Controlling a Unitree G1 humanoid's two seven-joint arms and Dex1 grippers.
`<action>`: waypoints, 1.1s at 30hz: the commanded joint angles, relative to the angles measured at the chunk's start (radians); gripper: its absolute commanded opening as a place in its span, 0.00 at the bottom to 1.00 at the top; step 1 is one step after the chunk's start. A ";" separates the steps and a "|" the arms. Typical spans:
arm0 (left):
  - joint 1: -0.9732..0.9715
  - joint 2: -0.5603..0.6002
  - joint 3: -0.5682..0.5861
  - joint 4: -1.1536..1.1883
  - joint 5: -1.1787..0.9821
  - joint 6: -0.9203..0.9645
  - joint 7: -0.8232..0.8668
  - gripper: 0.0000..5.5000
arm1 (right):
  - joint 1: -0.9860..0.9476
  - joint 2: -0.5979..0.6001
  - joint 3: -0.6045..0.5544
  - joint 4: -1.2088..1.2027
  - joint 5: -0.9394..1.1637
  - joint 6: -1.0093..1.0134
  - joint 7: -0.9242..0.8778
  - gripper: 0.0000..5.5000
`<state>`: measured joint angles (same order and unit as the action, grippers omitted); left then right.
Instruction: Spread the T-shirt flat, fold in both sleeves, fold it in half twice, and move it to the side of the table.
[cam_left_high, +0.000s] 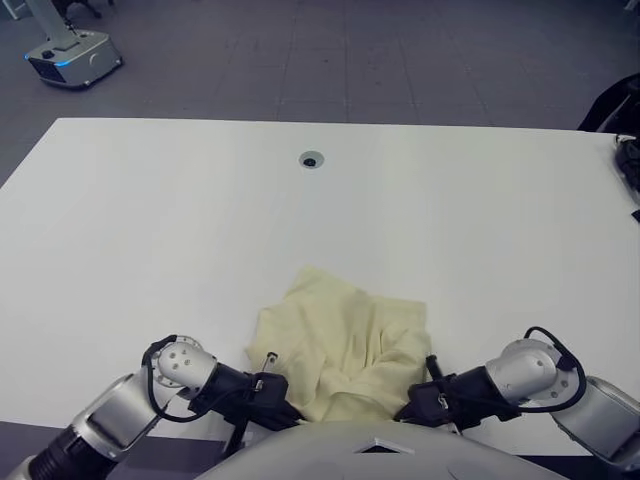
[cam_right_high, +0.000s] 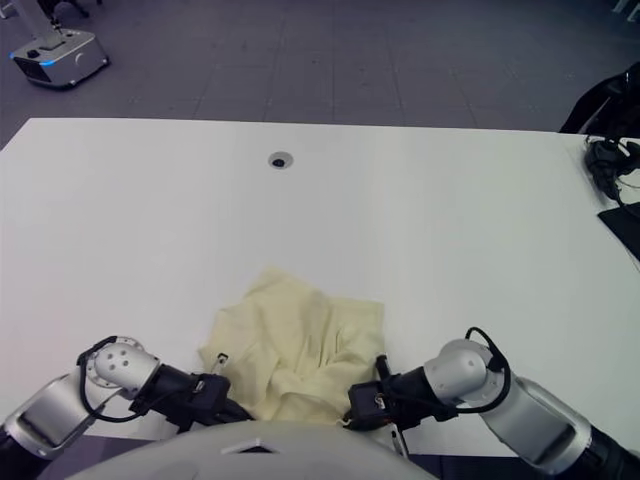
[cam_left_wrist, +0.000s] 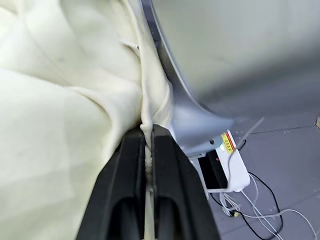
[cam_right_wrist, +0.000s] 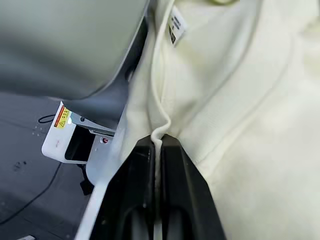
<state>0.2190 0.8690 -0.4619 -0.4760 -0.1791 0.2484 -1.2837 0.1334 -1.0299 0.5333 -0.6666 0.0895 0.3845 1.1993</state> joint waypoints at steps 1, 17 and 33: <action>-0.043 -0.043 -0.048 0.142 0.102 0.002 0.072 0.00 | -0.079 0.048 0.119 0.213 -0.196 -0.027 -0.017 0.00; -0.643 -0.487 -0.110 1.069 0.347 -0.179 0.620 0.00 | -0.539 0.257 0.119 1.208 -0.389 -0.350 -0.472 0.00; -1.120 -0.723 0.083 1.530 0.352 -0.586 1.077 0.00 | -0.902 0.445 -0.103 1.596 -0.366 -0.648 -0.892 0.00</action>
<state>-0.8829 0.1242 -0.4157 1.0857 0.1826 -0.3126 -0.1736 -0.7499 -0.5483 0.4852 0.9764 -0.2942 -0.2420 0.3004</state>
